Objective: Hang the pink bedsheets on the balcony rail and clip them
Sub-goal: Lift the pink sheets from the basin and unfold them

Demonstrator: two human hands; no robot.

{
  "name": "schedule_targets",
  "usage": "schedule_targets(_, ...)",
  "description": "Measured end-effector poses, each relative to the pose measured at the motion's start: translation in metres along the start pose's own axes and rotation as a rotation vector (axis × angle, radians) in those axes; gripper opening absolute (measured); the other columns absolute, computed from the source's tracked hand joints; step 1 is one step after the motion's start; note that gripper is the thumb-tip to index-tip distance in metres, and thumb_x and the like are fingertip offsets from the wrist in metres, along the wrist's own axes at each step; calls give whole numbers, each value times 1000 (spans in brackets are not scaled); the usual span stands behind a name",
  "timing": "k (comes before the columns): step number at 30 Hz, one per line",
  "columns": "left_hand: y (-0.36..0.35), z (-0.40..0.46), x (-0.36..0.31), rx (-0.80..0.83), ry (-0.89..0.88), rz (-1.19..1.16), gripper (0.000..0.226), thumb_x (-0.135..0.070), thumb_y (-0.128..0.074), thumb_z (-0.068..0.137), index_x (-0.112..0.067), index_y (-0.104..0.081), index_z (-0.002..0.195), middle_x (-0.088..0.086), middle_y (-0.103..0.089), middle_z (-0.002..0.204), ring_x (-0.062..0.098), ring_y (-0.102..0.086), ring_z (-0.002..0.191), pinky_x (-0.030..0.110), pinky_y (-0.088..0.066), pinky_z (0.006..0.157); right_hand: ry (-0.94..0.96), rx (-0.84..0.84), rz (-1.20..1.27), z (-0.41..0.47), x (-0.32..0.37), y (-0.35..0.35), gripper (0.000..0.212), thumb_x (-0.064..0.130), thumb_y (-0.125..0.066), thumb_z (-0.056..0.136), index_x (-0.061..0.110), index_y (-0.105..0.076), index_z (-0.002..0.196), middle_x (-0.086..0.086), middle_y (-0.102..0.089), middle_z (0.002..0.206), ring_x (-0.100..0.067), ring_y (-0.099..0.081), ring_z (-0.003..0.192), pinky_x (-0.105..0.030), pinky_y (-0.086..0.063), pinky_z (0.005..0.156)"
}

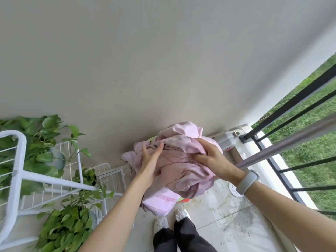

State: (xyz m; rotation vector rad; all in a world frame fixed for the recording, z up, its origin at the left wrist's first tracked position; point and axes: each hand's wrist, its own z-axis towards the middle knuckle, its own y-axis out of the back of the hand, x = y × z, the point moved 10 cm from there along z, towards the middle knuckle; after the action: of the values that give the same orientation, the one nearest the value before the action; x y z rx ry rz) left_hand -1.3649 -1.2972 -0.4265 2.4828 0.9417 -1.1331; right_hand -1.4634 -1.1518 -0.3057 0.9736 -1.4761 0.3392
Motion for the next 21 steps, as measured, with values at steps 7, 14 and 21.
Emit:
schedule_targets(7,-48,-5,-14,-47,44,-67,17,-17,-65,83,-2,-58,88,9,-55,76,19,-54,69,21,-48,60,16,-14,-226,-15,-13,14,51,20,-53,67,10,-54,117,-3,-51,105,-6,-48,98,-4,-32,87)
schedule_targets(14,-67,-44,-163,-23,-531,108,31,-5,-66,78,-13,-45,57,4,-46,59,15,-42,62,30,-38,55,219,-127,-350,0,30,47,88,26,-66,80,37,0,138,9,-17,144,-2,-18,134,-10,-25,101)
schedule_targets(21,-89,-175,-376,-198,-1154,561,49,-23,-71,76,-15,-30,49,-3,-31,44,13,-26,46,19,-26,42,609,-577,-367,32,206,151,40,-5,-59,72,8,-59,110,-10,-58,100,-24,-57,90,-11,-38,75)
